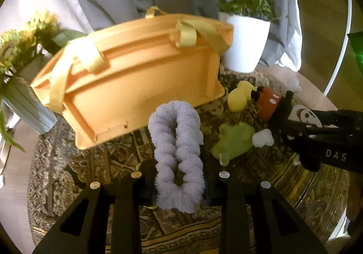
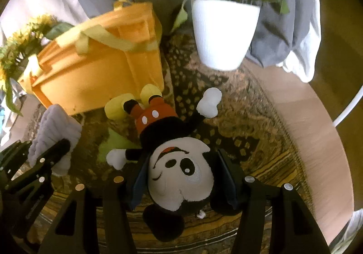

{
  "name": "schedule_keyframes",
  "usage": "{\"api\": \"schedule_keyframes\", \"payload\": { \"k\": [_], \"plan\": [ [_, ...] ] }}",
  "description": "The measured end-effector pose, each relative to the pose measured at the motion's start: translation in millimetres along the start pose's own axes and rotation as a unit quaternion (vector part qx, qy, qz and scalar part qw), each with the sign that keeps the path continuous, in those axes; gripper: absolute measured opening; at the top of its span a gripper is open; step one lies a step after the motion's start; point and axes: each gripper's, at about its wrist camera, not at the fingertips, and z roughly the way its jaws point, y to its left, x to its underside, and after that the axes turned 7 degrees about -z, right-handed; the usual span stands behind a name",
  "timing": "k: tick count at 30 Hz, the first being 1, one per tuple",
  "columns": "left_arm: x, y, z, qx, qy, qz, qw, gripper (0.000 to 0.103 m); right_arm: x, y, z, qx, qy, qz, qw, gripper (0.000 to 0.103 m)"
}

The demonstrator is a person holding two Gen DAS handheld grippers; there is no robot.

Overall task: Organize soft objects
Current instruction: 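Grasp the lavender fuzzy ring with the left tool while the right tool grasps the Mickey plush, then carry the fuzzy ring with the left tool while the right tool carries Mickey over the crate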

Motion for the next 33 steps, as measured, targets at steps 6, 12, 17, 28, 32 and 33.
{"api": "schedule_keyframes", "payload": {
  "k": [6,12,17,28,32,33],
  "plan": [
    [-8,6,-22,0.001,-0.028,-0.010,0.9995,0.030,-13,5,-21,-0.007,-0.033,-0.004,0.999,0.058],
    [-22,10,-38,-0.007,-0.057,-0.024,0.9981,0.030,-24,17,-39,-0.025,-0.066,-0.010,0.997,0.058],
    [-34,19,-50,-0.012,-0.078,-0.040,0.9961,0.030,-36,28,-52,-0.041,-0.099,-0.021,0.994,0.058],
    [-62,39,-79,-0.036,-0.142,-0.057,0.9876,0.030,-70,47,-72,-0.066,-0.167,-0.040,0.983,0.058],
    [-71,43,-87,-0.049,-0.164,-0.052,0.9839,0.030,-79,52,-75,-0.067,-0.181,-0.042,0.980,0.059],
    [-73,43,-89,-0.052,-0.169,-0.051,0.9830,0.030,-82,53,-75,-0.068,-0.183,-0.041,0.980,0.058]
  ]
}}
